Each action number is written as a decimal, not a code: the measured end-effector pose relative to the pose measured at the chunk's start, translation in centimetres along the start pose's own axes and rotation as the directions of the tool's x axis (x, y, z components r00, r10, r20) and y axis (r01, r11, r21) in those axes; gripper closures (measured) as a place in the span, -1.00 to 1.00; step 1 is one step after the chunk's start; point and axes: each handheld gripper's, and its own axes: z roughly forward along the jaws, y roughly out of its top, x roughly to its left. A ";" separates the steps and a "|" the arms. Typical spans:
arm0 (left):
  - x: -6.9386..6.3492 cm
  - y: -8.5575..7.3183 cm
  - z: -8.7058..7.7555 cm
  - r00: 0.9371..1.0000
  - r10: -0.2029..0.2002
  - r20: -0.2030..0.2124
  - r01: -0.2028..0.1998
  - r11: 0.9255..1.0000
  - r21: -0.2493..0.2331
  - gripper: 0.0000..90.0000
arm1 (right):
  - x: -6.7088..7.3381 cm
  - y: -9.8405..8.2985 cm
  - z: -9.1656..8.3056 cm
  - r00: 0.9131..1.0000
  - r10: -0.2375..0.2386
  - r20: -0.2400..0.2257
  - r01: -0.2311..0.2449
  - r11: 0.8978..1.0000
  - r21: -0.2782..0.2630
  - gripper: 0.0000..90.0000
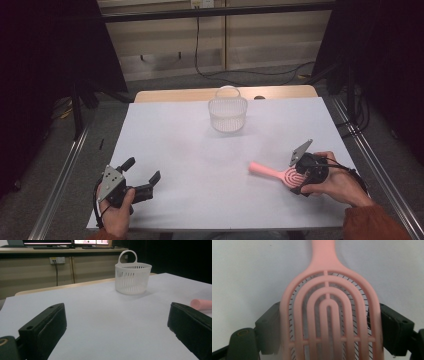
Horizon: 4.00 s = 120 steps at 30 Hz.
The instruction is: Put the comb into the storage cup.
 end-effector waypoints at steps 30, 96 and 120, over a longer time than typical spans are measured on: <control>0.0 0.0 0.0 1.000 -0.002 0.001 0.002 1.000 0.001 -0.95 | 0.2 -0.4 -1.7 0.999 0.024 0.020 -0.022 0.995 -0.099 -0.57; 0.0 0.0 0.1 1.000 -0.004 0.003 0.004 1.000 0.001 -0.95 | 0.6 0.5 -0.4 0.999 -0.018 0.051 0.013 0.995 0.097 -0.57; -0.1 0.0 0.3 1.000 -0.007 0.018 0.007 1.000 0.013 -0.95 | 0.5 0.5 -2.7 0.998 0.006 0.061 -0.005 1.000 -0.018 -0.57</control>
